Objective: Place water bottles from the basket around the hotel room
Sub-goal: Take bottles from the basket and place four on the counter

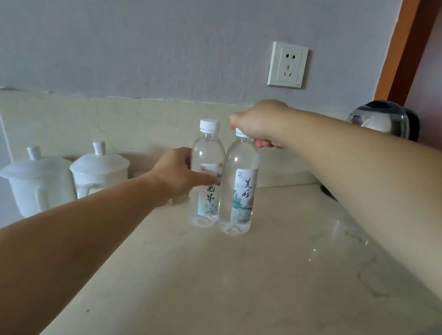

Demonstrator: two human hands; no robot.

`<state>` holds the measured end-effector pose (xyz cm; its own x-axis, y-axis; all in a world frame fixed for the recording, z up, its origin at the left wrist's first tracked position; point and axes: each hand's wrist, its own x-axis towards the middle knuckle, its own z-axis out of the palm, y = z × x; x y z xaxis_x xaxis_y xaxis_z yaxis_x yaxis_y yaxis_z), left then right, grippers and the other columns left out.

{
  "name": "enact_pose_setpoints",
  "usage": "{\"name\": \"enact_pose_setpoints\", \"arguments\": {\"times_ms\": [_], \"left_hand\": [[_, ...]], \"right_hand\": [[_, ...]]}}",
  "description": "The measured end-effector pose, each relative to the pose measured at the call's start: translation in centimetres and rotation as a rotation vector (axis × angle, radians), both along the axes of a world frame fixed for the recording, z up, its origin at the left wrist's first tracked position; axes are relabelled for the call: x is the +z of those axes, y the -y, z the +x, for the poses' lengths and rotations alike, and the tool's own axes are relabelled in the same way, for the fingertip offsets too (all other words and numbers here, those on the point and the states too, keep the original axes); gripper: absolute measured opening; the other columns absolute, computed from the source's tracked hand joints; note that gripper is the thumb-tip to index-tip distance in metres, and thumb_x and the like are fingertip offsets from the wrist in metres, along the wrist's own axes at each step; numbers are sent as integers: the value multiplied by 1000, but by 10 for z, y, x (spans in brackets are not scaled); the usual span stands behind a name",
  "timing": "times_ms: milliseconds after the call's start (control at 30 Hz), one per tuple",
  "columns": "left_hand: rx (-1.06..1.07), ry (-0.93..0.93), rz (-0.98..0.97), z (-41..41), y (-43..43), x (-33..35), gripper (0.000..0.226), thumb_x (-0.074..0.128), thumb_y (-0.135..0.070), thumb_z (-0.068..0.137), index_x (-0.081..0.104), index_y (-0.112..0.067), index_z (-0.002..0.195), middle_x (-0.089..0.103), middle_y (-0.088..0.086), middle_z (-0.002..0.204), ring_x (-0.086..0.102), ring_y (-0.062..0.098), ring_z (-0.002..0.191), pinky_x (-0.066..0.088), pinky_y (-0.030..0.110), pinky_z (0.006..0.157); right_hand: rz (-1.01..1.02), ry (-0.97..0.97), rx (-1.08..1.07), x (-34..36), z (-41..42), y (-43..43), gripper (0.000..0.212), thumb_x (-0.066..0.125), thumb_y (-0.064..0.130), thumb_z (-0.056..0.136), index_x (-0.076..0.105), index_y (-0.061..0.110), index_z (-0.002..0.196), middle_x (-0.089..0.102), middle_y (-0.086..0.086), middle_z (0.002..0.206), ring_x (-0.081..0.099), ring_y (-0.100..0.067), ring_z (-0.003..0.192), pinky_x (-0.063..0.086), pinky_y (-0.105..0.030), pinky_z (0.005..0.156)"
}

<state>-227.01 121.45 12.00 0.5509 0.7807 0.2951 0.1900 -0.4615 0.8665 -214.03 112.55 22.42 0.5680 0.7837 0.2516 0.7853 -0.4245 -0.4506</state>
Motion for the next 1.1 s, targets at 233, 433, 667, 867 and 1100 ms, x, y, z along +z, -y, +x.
{"name": "enact_pose_setpoints", "arguments": {"times_ms": [233,433,667,867,1100], "left_hand": [[238,-164,226,-4,15,-12,67,84,-27,64,54,-21,123,64,-9,92,64,13,87,50,26,71],[525,-403,315,3,41,-51,53,84,-43,57,43,-22,81,50,-11,68,57,21,77,36,28,58],[658,-510,325,6,36,-66,46,78,-47,66,63,-10,89,63,6,95,50,20,85,36,25,71],[658,-590,354,11,30,-69,35,72,-44,74,56,-13,82,54,3,85,55,24,92,37,27,71],[644,-726,294,15,9,-65,30,61,-38,86,56,-9,82,65,11,95,57,26,85,39,29,66]], "right_hand": [[12,71,227,-32,25,24,105,26,97,49,63,15,103,64,-1,55,63,-15,46,42,-23,48],[-47,-186,584,-130,60,33,76,85,41,57,37,31,116,46,21,92,52,3,79,43,-16,54],[150,-341,589,-170,73,-5,58,89,30,56,48,27,98,52,15,85,53,-3,74,38,-19,62],[163,-324,458,-166,65,-38,65,88,33,55,43,18,99,59,8,91,60,-18,85,46,-30,66],[79,-236,460,-162,52,-69,66,84,38,57,56,17,114,68,-5,103,65,-25,92,55,-37,81]]}}
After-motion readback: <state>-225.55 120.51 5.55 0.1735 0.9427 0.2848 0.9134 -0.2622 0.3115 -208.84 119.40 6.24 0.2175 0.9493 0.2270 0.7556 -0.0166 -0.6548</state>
